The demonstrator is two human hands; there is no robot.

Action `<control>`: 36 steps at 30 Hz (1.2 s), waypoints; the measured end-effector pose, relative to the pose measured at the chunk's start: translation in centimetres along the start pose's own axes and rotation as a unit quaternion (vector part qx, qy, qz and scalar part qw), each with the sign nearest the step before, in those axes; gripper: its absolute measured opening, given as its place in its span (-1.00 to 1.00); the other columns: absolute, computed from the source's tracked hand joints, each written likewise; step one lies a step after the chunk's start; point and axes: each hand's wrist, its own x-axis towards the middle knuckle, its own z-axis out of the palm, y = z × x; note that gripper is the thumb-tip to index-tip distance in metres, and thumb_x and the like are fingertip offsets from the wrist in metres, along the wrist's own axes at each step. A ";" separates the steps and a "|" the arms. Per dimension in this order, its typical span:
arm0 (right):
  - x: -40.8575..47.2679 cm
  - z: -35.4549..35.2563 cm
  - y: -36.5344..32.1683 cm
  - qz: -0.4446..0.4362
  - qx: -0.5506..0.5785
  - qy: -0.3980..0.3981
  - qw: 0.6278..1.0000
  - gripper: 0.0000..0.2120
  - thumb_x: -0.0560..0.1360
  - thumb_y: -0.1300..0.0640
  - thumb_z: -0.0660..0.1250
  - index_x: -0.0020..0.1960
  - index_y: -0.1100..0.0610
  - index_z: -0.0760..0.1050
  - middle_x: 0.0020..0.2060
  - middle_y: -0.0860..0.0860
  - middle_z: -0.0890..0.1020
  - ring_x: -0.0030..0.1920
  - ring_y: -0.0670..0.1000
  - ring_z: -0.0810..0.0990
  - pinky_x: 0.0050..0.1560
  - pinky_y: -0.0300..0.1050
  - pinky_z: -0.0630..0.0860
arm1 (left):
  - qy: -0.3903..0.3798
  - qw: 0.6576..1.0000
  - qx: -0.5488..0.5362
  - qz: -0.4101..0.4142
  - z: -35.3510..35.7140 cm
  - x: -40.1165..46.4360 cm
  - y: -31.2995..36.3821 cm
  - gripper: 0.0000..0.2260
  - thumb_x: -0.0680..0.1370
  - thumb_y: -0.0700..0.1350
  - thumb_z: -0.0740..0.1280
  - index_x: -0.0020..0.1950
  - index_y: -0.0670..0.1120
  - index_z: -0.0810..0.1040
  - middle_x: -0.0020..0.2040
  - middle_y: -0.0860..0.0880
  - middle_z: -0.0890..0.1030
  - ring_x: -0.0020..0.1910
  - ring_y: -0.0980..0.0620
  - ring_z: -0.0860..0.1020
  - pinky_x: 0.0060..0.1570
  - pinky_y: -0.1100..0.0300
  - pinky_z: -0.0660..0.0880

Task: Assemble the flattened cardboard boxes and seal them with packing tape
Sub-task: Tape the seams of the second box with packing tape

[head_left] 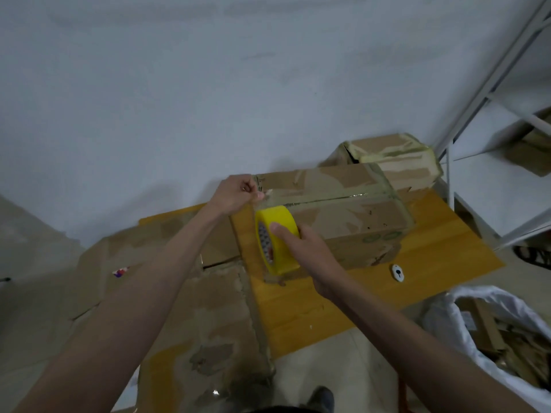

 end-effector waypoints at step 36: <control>13.8 3.5 -4.6 0.142 0.062 0.055 0.986 -0.76 0.59 -0.01 0.34 -0.11 0.15 0.60 -0.39 -0.02 0.69 -0.40 -0.07 0.67 -0.44 -0.25 0.55 | -0.045 0.996 -0.003 -0.078 0.3 15.7 -10.2 -0.79 0.51 -0.11 0.48 -0.19 -0.11 0.47 -0.21 -0.04 0.58 -0.15 -0.02 0.56 -0.27 0.26 0.40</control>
